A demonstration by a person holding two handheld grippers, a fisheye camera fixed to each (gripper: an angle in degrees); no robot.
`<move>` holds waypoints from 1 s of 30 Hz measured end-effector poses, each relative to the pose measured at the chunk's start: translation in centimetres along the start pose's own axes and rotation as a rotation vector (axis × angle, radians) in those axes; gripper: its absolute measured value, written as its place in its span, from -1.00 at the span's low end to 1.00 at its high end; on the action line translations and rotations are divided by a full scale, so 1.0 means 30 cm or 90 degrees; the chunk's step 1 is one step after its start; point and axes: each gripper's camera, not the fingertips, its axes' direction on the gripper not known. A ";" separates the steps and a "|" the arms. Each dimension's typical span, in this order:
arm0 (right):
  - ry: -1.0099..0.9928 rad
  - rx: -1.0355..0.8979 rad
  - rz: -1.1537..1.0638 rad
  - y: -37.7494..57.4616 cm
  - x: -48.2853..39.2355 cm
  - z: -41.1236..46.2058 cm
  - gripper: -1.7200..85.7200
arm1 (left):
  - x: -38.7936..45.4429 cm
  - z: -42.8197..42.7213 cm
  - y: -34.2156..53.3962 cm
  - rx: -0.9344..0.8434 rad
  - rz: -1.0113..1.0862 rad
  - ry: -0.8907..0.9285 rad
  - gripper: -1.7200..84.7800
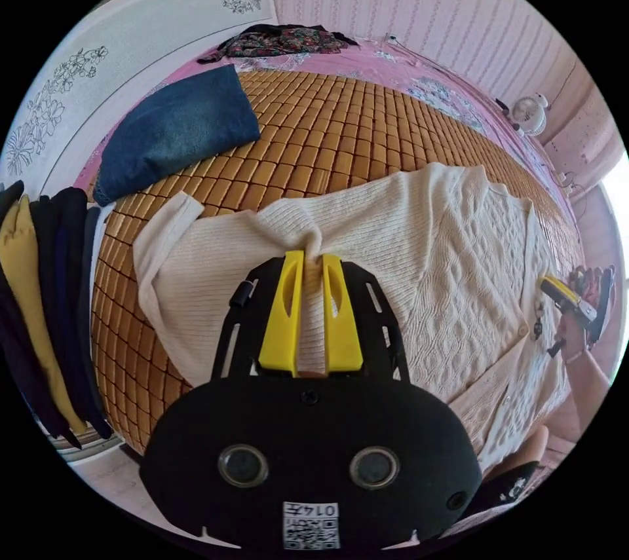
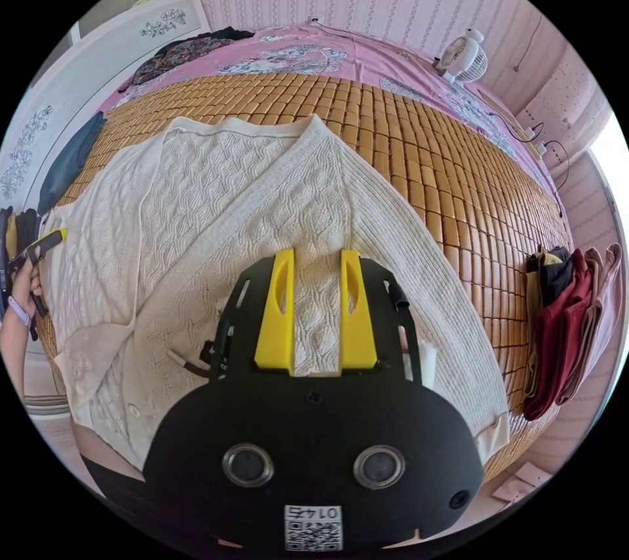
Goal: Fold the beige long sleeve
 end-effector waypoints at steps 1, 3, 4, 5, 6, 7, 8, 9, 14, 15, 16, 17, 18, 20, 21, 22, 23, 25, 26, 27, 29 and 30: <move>-0.007 -0.004 0.006 0.007 0.010 -0.006 -0.73 | -0.023 -0.011 0.014 0.002 -0.016 0.029 -0.81; -0.040 -0.002 -0.001 0.029 0.036 -0.034 -0.77 | -0.047 -0.063 0.057 0.020 -0.005 0.041 -0.79; -0.070 0.022 0.004 0.061 0.060 -0.073 -0.78 | -0.060 -0.123 0.111 0.046 0.010 0.035 -0.79; -0.100 0.043 0.014 0.107 0.078 -0.116 -0.77 | -0.067 -0.193 0.187 0.074 0.037 0.033 -0.79; -0.118 0.052 0.018 0.133 0.082 -0.138 -0.75 | -0.068 -0.228 0.231 0.085 0.053 0.034 -0.79; -0.159 0.071 0.014 0.193 0.073 -0.179 -0.73 | -0.066 -0.295 0.327 0.092 0.082 0.034 -0.79; -0.208 0.083 -0.005 0.262 0.037 -0.217 -0.72 | -0.064 -0.350 0.428 0.086 0.097 0.052 -0.79; -0.228 0.082 -0.024 0.296 0.004 -0.232 -0.71 | -0.062 -0.372 0.480 0.085 0.103 0.069 -0.79; -0.320 -0.009 -0.242 0.549 -0.473 -0.298 -0.71 | 0.036 -0.364 0.817 0.069 0.074 0.166 -0.79; -0.324 -0.014 -0.263 0.567 -0.523 -0.305 -0.71 | 0.054 -0.347 0.830 0.062 0.083 0.176 -0.78; -0.336 -0.026 -0.304 0.593 -0.615 -0.319 -0.72 | 0.092 -0.317 0.838 0.040 0.114 0.181 -0.77; -0.340 -0.045 -0.335 0.603 -0.696 -0.331 -0.73 | 0.129 -0.307 0.830 0.026 0.147 0.157 -0.76; -0.340 -0.053 -0.351 0.605 -0.735 -0.336 -0.73 | 0.145 -0.307 0.828 0.027 0.164 0.143 -0.75; -0.322 -0.058 -0.409 0.600 -0.882 -0.362 -0.73 | 0.189 -0.268 0.822 -0.001 0.217 0.122 -0.75; -0.313 -0.054 -0.418 0.597 -0.916 -0.366 -0.73 | 0.196 -0.249 0.819 -0.020 0.227 0.123 -0.75; -0.296 -0.049 -0.433 0.591 -0.984 -0.366 -0.73 | 0.205 -0.214 0.809 -0.061 0.240 0.134 -0.75; -0.280 -0.055 -0.439 0.584 -1.048 -0.354 -0.73 | 0.208 -0.193 0.802 -0.082 0.245 0.145 -0.75; -0.267 -0.077 -0.429 0.573 -1.129 -0.318 -0.72 | 0.205 -0.174 0.791 -0.090 0.245 0.151 -0.78; -0.258 -0.095 -0.424 0.571 -1.174 -0.287 -0.72 | 0.197 -0.159 0.782 -0.097 0.239 0.158 -0.79; -0.245 -0.106 -0.420 0.572 -1.193 -0.269 -0.73 | 0.190 -0.153 0.778 -0.099 0.231 0.163 -0.80; -0.185 -0.128 -0.413 0.582 -1.230 -0.217 -0.77 | 0.148 -0.131 0.765 -0.109 0.198 0.195 -0.87; -0.186 -0.122 -0.409 0.584 -1.228 -0.220 -0.78 | 0.136 -0.126 0.763 -0.111 0.189 0.201 -0.89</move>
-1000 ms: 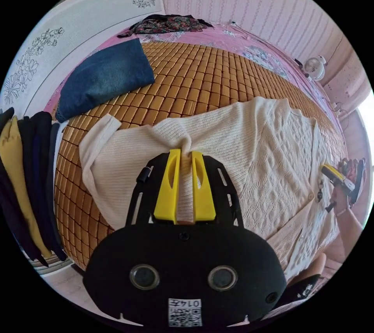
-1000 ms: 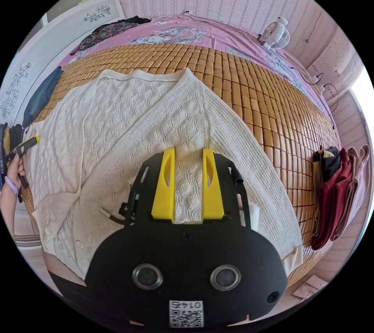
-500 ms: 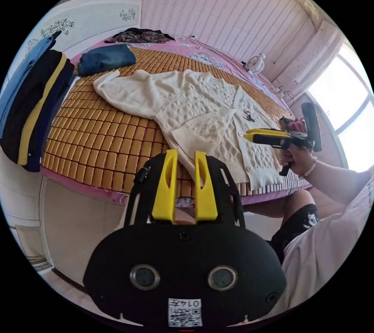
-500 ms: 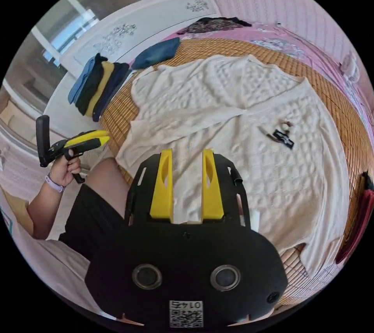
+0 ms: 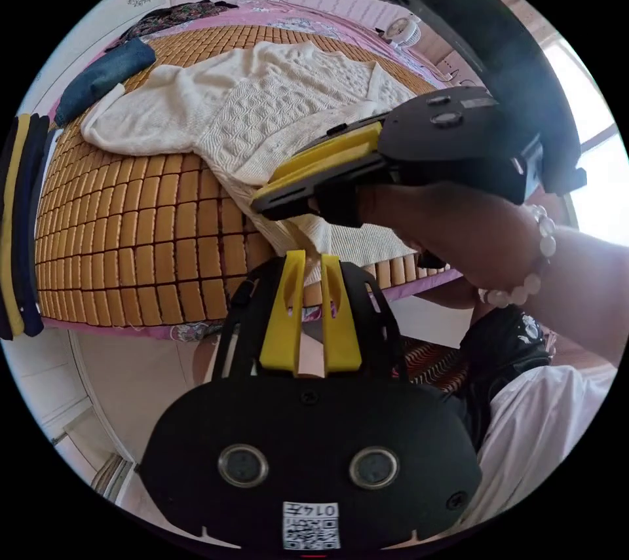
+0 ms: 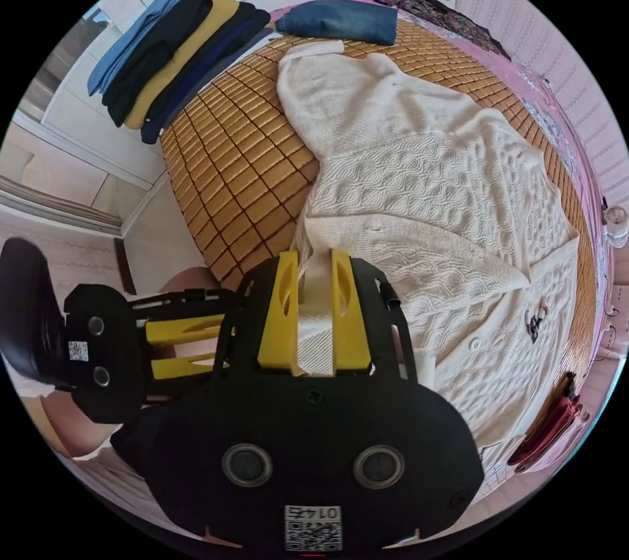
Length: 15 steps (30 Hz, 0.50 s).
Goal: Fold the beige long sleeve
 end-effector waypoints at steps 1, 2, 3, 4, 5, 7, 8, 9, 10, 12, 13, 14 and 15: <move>-0.008 -0.007 0.010 0.004 0.007 0.002 -0.81 | -0.020 0.004 0.000 -0.002 -0.008 0.021 -0.92; -0.023 -0.008 0.015 0.015 0.017 -0.009 -0.85 | -0.034 0.008 0.000 -0.003 -0.011 0.036 -0.95; -0.033 -0.003 0.015 0.024 0.022 -0.020 -0.87 | -0.038 0.010 -0.001 -0.004 -0.011 0.040 -0.95; -0.046 0.015 0.025 0.050 0.037 -0.046 -0.90 | -0.039 0.014 -0.002 -0.004 -0.008 0.042 -0.97; -0.062 0.035 0.038 0.087 0.055 -0.081 -0.92 | -0.034 0.017 -0.004 -0.004 -0.002 0.037 -0.97; -0.087 0.090 0.056 0.175 0.081 -0.143 -0.94 | -0.016 0.022 -0.005 -0.007 0.011 0.018 -0.98; -0.086 0.128 0.074 0.247 0.103 -0.182 -0.95 | 0.000 0.024 -0.005 -0.005 0.022 -0.001 -0.98; -0.087 0.140 0.080 0.281 0.114 -0.197 -0.95 | 0.009 0.025 -0.005 -0.005 0.027 -0.011 -0.98; -0.088 0.150 0.090 0.343 0.136 -0.219 -0.96 | 0.025 0.028 -0.005 -0.003 0.038 -0.031 -0.98; -0.058 0.153 0.120 0.419 0.168 -0.236 -0.96 | 0.046 0.031 -0.002 -0.001 0.051 -0.052 -0.98; -0.050 0.146 0.137 0.452 0.188 -0.237 -0.96 | 0.056 0.034 -0.001 -0.001 0.057 -0.063 -0.98; -0.057 0.143 0.156 0.475 0.208 -0.237 -0.95 | 0.066 0.037 0.000 -0.002 0.065 -0.072 -0.98; -0.062 0.146 0.165 0.484 0.216 -0.239 -0.95 | 0.071 0.038 0.001 -0.002 0.069 -0.076 -0.98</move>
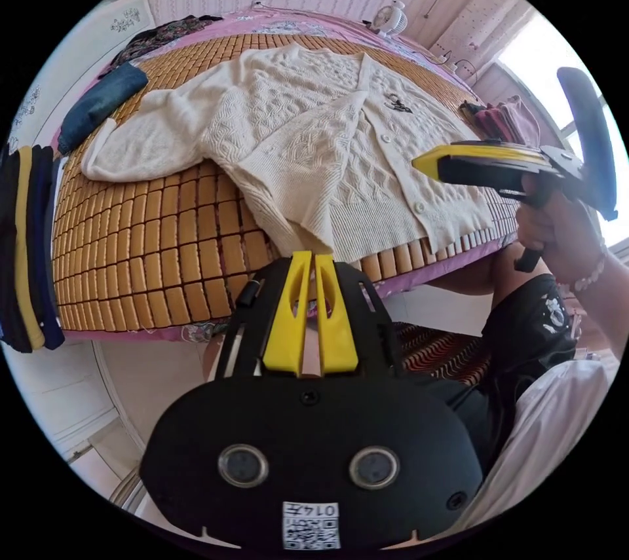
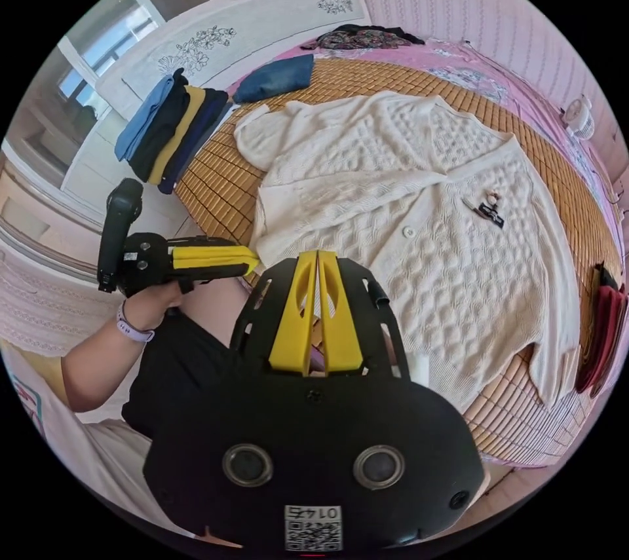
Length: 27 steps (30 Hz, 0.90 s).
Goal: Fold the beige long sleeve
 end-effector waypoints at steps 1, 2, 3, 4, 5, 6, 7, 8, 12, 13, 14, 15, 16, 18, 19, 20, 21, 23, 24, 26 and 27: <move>-0.009 0.012 0.015 0.006 0.010 -0.007 -0.94 | 0.010 0.003 0.000 -0.003 0.009 -0.007 -0.98; -0.022 0.024 0.018 0.000 0.006 -0.008 -0.93 | 0.019 0.007 0.001 -0.006 0.017 -0.013 -0.98; -0.030 0.026 0.016 -0.008 -0.002 -0.004 -0.92 | 0.022 0.009 0.001 -0.009 0.021 -0.014 -0.98; -0.045 0.019 0.003 -0.032 -0.025 0.012 -0.88 | 0.028 0.016 0.000 -0.017 0.029 -0.015 -0.98; -0.057 0.010 -0.010 -0.064 -0.054 0.034 -0.84 | 0.026 0.019 -0.001 -0.017 0.029 -0.017 -0.98; -0.060 0.006 -0.020 -0.080 -0.072 0.046 -0.83 | 0.021 0.021 -0.002 -0.017 0.025 -0.013 -0.98; -0.060 -0.002 -0.039 -0.114 -0.110 0.073 -0.80 | 0.005 0.025 -0.005 -0.020 0.014 0.001 -0.98; -0.054 -0.015 -0.055 -0.147 -0.146 0.104 -0.78 | -0.019 0.028 -0.005 -0.021 -0.002 0.024 -0.98; -0.031 -0.058 -0.058 -0.235 -0.216 0.208 -0.68 | -0.088 0.040 0.000 -0.024 -0.045 0.087 -0.98; -0.002 -0.066 -0.060 -0.253 -0.226 0.238 -0.67 | -0.100 0.044 -0.001 -0.026 -0.050 0.096 -0.98; 0.021 -0.076 -0.051 -0.267 -0.228 0.269 -0.68 | -0.105 0.046 -0.002 -0.029 -0.048 0.098 -0.98; 0.026 -0.082 -0.047 -0.273 -0.227 0.282 -0.70 | -0.106 0.047 -0.003 -0.031 -0.045 0.097 -0.98; 0.027 -0.091 -0.046 -0.282 -0.224 0.297 -0.73 | -0.106 0.047 -0.003 -0.034 -0.040 0.094 -0.98; 0.026 -0.080 -0.053 -0.285 -0.215 0.294 -0.79 | -0.107 0.048 -0.003 -0.036 -0.031 0.088 -0.98; 0.014 -0.079 -0.055 -0.282 -0.200 0.285 -0.84 | -0.110 0.048 -0.002 -0.036 -0.028 0.087 -0.98; -0.001 -0.074 -0.049 -0.273 -0.175 0.268 -0.86 | -0.116 0.049 0.000 -0.036 -0.028 0.090 -0.98; -0.011 -0.068 -0.040 -0.266 -0.158 0.254 -0.87 | -0.120 0.049 0.001 -0.036 -0.028 0.093 -0.98; -0.069 -0.028 0.000 -0.217 -0.076 0.167 -0.89 | -0.139 0.050 0.006 -0.035 -0.032 0.109 -0.98; -0.081 -0.017 0.005 -0.198 -0.055 0.140 -0.90 | -0.144 0.050 0.008 -0.035 -0.033 0.113 -0.98; -0.093 0.020 0.006 -0.101 0.018 0.029 -0.94 | -0.154 0.047 0.017 -0.033 -0.034 0.118 -0.98; -0.087 0.029 0.008 -0.072 0.037 0.001 -0.94 | -0.154 0.046 0.018 -0.032 -0.033 0.117 -0.98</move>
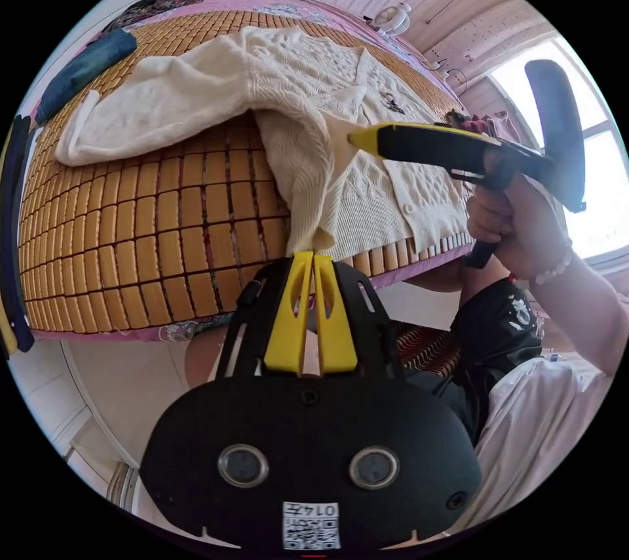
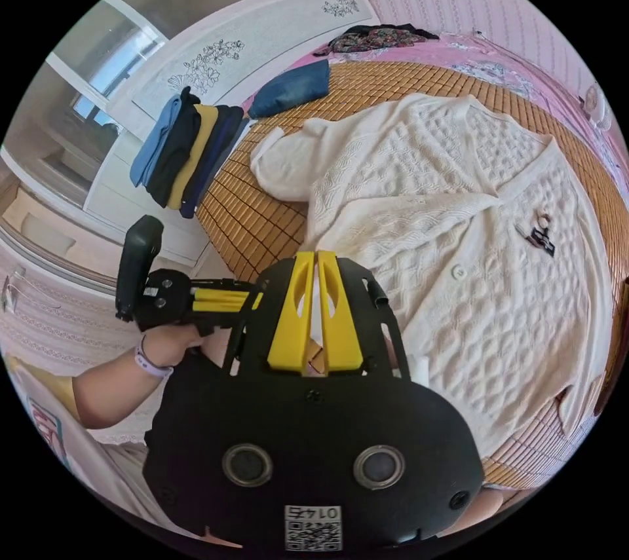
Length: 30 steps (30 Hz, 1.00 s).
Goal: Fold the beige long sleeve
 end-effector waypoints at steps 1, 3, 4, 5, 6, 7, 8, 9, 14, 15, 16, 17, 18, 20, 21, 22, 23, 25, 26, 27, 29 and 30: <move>0.009 0.018 0.006 0.053 0.032 -0.057 -0.95 | 0.003 -0.002 0.004 0.000 0.003 -0.006 -0.98; 0.019 0.025 0.031 0.120 0.084 -0.122 -0.96 | 0.011 -0.007 0.010 0.001 0.009 -0.019 -0.98; 0.021 0.035 0.049 0.157 0.113 -0.157 -0.96 | 0.017 -0.010 0.015 0.002 0.013 -0.028 -0.98; 0.018 0.041 0.064 0.186 0.136 -0.182 -0.96 | 0.024 -0.014 0.020 0.002 0.016 -0.037 -0.98; 0.016 0.042 0.072 0.196 0.146 -0.193 -0.96 | 0.027 -0.016 0.022 0.002 0.017 -0.041 -0.98; 0.009 0.054 0.085 0.217 0.159 -0.222 -0.96 | 0.032 -0.020 0.028 0.002 0.018 -0.048 -0.98; 0.003 0.076 0.094 0.240 0.166 -0.261 -0.96 | 0.037 -0.024 0.033 0.002 0.020 -0.053 -0.98; 0.004 0.085 0.095 0.251 0.167 -0.280 -0.96 | 0.039 -0.027 0.036 0.002 0.021 -0.055 -0.98; 0.055 0.022 0.123 0.376 0.213 -0.329 -0.96 | 0.061 -0.044 0.060 0.006 0.046 -0.070 -0.98; 0.060 0.006 0.126 0.389 0.222 -0.316 -0.96 | 0.064 -0.045 0.062 0.004 0.049 -0.072 -0.98; 0.065 -0.022 0.125 0.411 0.235 -0.289 -0.96 | 0.068 -0.047 0.065 0.002 0.054 -0.076 -0.98; 0.054 -0.039 0.120 0.424 0.243 -0.268 -0.96 | 0.070 -0.052 0.071 0.001 0.056 -0.079 -0.98; 0.048 -0.044 0.120 0.427 0.246 -0.261 -0.96 | 0.070 -0.054 0.074 0.000 0.056 -0.079 -0.98; 0.045 -0.042 0.114 0.428 0.248 -0.260 -0.96 | 0.067 -0.068 0.091 -0.003 0.055 -0.072 -0.98; 0.047 -0.043 0.113 0.426 0.248 -0.262 -0.96 | 0.066 -0.075 0.096 -0.002 0.057 -0.068 -0.98; 0.049 -0.049 0.109 0.421 0.249 -0.266 -0.96 | 0.066 -0.100 0.109 0.010 0.060 -0.056 -0.98; 0.049 -0.060 0.099 0.415 0.248 -0.268 -0.96 | 0.061 -0.140 0.128 0.036 0.059 -0.048 -0.98; 0.052 -0.080 0.073 0.411 0.241 -0.271 -0.96 | 0.030 -0.207 0.162 0.072 0.042 -0.053 -0.97; 0.048 -0.088 0.054 0.411 0.235 -0.273 -0.96 | -0.013 -0.249 0.182 0.095 0.017 -0.064 -0.95; 0.044 -0.089 0.046 0.412 0.232 -0.273 -0.96 | -0.041 -0.270 0.189 0.106 0.001 -0.070 -0.94; 0.025 -0.093 0.013 0.420 0.217 -0.272 -0.96 | -0.182 -0.348 0.200 0.160 -0.072 -0.086 -0.87; 0.019 -0.096 0.010 0.421 0.215 -0.271 -0.96 | -0.218 -0.364 0.197 0.174 -0.089 -0.090 -0.85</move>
